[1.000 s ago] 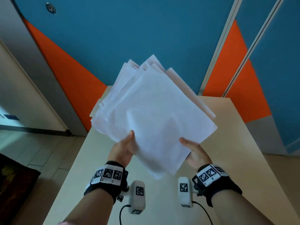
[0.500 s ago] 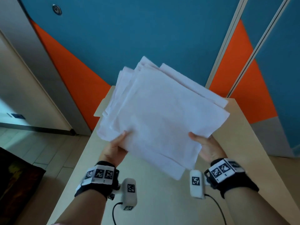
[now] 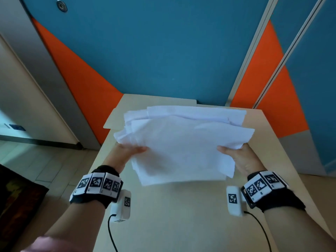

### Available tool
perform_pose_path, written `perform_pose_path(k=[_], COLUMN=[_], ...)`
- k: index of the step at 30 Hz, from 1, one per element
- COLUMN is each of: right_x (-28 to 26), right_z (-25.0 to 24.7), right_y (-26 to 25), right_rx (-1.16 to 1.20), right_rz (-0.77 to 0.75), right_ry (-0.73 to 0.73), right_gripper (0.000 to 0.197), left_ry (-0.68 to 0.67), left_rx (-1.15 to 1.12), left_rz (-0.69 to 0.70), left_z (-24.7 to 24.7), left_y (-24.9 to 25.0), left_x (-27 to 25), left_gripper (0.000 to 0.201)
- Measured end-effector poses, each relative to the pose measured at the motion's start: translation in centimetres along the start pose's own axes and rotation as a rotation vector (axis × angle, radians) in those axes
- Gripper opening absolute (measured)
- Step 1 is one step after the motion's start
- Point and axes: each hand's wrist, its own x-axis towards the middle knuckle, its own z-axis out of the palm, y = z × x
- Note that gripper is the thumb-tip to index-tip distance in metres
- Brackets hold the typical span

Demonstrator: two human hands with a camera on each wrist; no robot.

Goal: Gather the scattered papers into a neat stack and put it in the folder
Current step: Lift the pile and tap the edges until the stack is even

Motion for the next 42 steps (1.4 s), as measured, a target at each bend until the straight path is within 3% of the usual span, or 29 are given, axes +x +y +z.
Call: perform_pose_path(k=[2, 4, 6, 9, 12, 16, 19, 24, 27, 29, 33, 36, 39, 42], right_x=[0.0, -0.2, -0.2, -0.3, -0.4, -0.3, -0.4, -1.0, -0.5, -0.1, -0.2, -0.6, -0.5, 0.1], right_z=[0.1, -0.1, -0.5, -0.7, -0.6, -0.6, -0.5, 0.2, 0.2, 0.0, 0.2, 0.9, 1.4, 0.6], right_y=[-0.4, -0.6, 0.5, 3.0, 3.8, 2.4, 1.7, 2.9, 3.0, 2.5, 1.8, 2.4, 1.3, -0.7], right_rx=[-0.031, -0.029, -0.094, -0.226, -0.268, -0.230, -0.186, -0.203, -0.144, -0.117, -0.132, -0.161, -0.158, -0.190], right_rz=[-0.079, -0.119, -0.072, 0.041, 0.072, 0.042, -0.015, 0.065, 0.075, 0.060, 0.014, -0.006, -0.102, -0.171], right_ry=[0.086, 0.044, -0.023, -0.034, -0.058, 0.023, 0.054, -0.015, 0.024, 0.032, -0.064, -0.022, 0.058, 0.011], right_gripper=[0.047, 0.049, 0.062, 0.041, 0.034, 0.025, 0.022, 0.045, 0.054, 0.060, 0.046, 0.032, 0.030, 0.016], left_ry=[0.036, 0.048, 0.058, 0.120, 0.177, 0.075, -0.042, -0.023, -0.032, -0.052, -0.080, 0.030, 0.123, 0.097], left_rx=[-0.007, 0.000, 0.068, 0.162, 0.109, 0.039, -0.002, 0.026, 0.052, 0.058, 0.074, 0.132, 0.133, 0.060], left_rz=[0.089, 0.128, 0.093, 0.032, 0.016, 0.091, 0.139, -0.008, -0.025, -0.015, -0.011, -0.016, 0.053, 0.164], left_z=[0.1, 0.1, 0.1, 0.3, 0.9, 1.2, 1.0, 1.0, 0.9, 0.7, 0.5, 1.1, 1.8, 1.7], left_y=[0.3, 0.6, -0.1, -2.4, -2.6, -0.3, 0.4, -2.8, -3.3, -2.5, -1.8, -2.6, -1.9, 0.8], left_x=[0.1, 0.0, -0.2, -0.4, -0.1, 0.1, 0.1, 0.1, 0.1, 0.1, 0.1, -0.1, 0.2, 0.3], left_gripper=[0.045, 0.039, 0.032, 0.025, 0.020, 0.015, 0.044, 0.062, 0.072, 0.071, 0.066, 0.053, 0.037, 0.032])
